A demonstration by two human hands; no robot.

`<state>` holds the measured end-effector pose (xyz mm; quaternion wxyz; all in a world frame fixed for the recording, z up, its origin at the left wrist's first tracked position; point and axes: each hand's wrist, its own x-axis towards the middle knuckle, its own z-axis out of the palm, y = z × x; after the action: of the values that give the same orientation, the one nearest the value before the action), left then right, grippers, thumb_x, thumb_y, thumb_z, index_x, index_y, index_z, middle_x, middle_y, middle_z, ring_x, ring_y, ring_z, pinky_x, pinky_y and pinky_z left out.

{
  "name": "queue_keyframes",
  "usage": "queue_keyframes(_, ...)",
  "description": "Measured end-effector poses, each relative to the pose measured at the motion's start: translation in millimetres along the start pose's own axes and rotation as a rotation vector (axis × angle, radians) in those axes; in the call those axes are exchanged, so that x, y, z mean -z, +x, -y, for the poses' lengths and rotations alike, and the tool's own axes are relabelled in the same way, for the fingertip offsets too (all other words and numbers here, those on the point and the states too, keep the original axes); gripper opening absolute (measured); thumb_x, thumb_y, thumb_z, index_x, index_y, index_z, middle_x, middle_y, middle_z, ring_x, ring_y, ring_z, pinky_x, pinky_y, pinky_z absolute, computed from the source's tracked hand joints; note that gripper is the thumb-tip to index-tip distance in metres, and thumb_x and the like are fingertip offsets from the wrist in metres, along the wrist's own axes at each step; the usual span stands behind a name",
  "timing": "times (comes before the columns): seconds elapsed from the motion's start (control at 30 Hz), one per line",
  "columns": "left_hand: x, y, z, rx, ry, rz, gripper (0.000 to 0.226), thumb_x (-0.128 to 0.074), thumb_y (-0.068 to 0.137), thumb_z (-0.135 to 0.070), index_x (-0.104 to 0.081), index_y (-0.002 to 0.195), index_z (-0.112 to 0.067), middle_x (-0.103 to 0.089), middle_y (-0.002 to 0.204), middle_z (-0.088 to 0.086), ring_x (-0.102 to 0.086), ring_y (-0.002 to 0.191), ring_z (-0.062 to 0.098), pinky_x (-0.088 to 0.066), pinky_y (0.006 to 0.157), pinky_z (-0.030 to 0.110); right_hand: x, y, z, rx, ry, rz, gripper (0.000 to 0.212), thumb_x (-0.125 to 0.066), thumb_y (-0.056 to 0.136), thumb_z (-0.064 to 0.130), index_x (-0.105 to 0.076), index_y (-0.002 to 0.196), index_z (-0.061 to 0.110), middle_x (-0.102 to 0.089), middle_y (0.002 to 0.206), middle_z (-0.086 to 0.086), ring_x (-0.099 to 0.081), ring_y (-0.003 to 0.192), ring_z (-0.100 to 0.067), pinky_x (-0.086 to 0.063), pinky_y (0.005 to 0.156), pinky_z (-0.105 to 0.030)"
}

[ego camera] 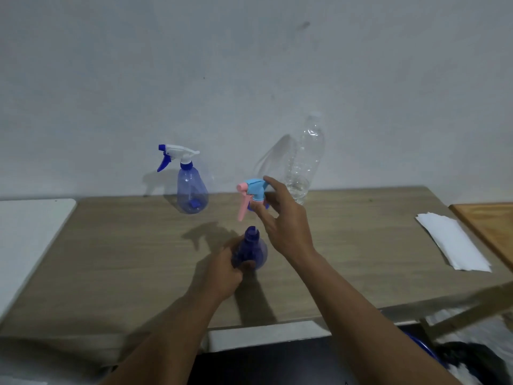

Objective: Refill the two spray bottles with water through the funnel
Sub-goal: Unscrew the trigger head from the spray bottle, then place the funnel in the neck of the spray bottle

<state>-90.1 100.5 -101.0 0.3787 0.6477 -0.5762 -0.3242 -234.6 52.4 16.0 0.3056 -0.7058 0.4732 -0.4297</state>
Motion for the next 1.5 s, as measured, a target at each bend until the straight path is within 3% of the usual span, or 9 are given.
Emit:
queue_keyframes(0.2, 1, -1, -9, 0.042, -0.095, 0.034, 0.051, -0.079, 0.08, -0.001, -0.056, 0.115, -0.03, -0.063, 0.093, -0.022, -0.058, 0.08, -0.024, -0.042, 0.069, 0.003, 33, 23, 46, -0.009, 0.016, -0.131, 0.052, -0.067, 0.097, 0.03, -0.048, 0.145, 0.028, -0.071, 0.109, 0.01, -0.062, 0.102, 0.004, -0.047, 0.089, -0.015)
queue_keyframes(0.3, 2, 0, -7, 0.036, -0.047, 0.006, 0.045, -0.08, 0.079, -0.01, -0.058, 0.109, -0.036, -0.063, 0.088, -0.023, -0.062, 0.075, -0.007, -0.041, 0.066, 0.003, 49, 31, 52, -0.065, -0.064, -0.141, 0.053, -0.067, 0.096, 0.029, -0.048, 0.145, 0.028, -0.071, 0.108, 0.005, -0.064, 0.102, -0.004, -0.052, 0.087, -0.023)
queue_keyframes(0.43, 0, 3, 10, -0.004, -0.038, -0.058, 0.034, -0.071, 0.067, -0.04, -0.062, 0.099, -0.033, -0.071, 0.089, -0.007, -0.067, 0.083, 0.019, -0.055, 0.078, 0.041, 52, 28, 21, -0.195, -0.279, -0.062, 0.048, -0.065, 0.093, 0.028, -0.052, 0.139, 0.026, -0.068, 0.093, 0.008, -0.067, 0.09, -0.015, -0.054, 0.078, -0.033)
queue_keyframes(0.63, 2, 0, 5, -0.048, -0.008, -0.126, 0.054, -0.083, 0.072, -0.023, -0.065, 0.123, -0.021, -0.064, 0.109, -0.015, -0.064, 0.102, 0.015, -0.046, 0.087, 0.025, 29, 1, -53, -0.454, -0.495, 0.065, 0.043, -0.061, 0.088, 0.023, -0.057, 0.131, 0.021, -0.069, 0.113, -0.015, -0.064, 0.104, -0.038, -0.051, 0.081, -0.039)
queue_keyframes(0.83, 0, -1, 7, -0.04, -0.028, -0.137, 0.054, -0.08, 0.076, -0.025, -0.06, 0.125, -0.036, -0.065, 0.119, -0.008, -0.064, 0.108, 0.014, -0.052, 0.097, 0.039, 5, -19, -101, -0.545, -0.533, 0.153, 0.037, -0.058, 0.094, 0.031, -0.058, 0.129, 0.018, -0.067, 0.119, -0.017, -0.063, 0.109, -0.038, -0.05, 0.088, -0.039)
queue_keyframes(0.93, 2, -2, 5, -0.035, -0.034, -0.131, 0.058, -0.078, 0.077, -0.027, -0.051, 0.121, -0.053, -0.064, 0.119, -0.01, -0.064, 0.11, 0.013, -0.052, 0.098, 0.041, -1, -22, -112, -0.515, -0.575, 0.157, 0.033, -0.049, 0.097, 0.027, -0.056, 0.129, 0.019, -0.068, 0.115, -0.017, -0.064, 0.105, -0.039, -0.051, 0.086, -0.041)
queue_keyframes(1.07, -1, -2, 4, -0.05, 0.043, -0.146, 0.049, -0.08, 0.082, -0.022, -0.056, 0.122, -0.035, -0.06, 0.116, -0.014, -0.061, 0.106, 0.009, -0.05, 0.093, 0.029, -3, -29, -122, -0.435, -0.657, 0.262, 0.047, -0.036, 0.107, 0.024, -0.033, 0.153, 0.018, -0.062, 0.128, -0.015, -0.061, 0.114, -0.033, -0.049, 0.09, -0.042)
queue_keyframes(1.17, -2, -2, 8, -0.065, 0.09, -0.16, 0.054, -0.079, 0.082, -0.026, -0.055, 0.13, -0.031, -0.057, 0.118, -0.018, -0.06, 0.109, 0.008, -0.052, 0.096, 0.036, -7, -36, -129, -0.366, -0.69, 0.308, 0.054, -0.039, 0.107, 0.024, -0.023, 0.158, 0.019, -0.05, 0.145, -0.015, -0.054, 0.126, -0.029, -0.05, 0.097, -0.043)
queue_keyframes(1.5, -9, -1, 17, -0.107, 0.143, -0.255, 0.053, -0.073, 0.084, -0.035, -0.052, 0.133, -0.032, -0.058, 0.124, -0.017, -0.059, 0.114, 0.009, -0.051, 0.097, 0.038, -1, -9, -108, -0.215, -0.647, 0.204, 0.046, -0.053, 0.098, 0.043, -0.052, 0.134, 0.015, -0.059, 0.126, -0.009, -0.059, 0.115, -0.03, -0.05, 0.081, -0.04)
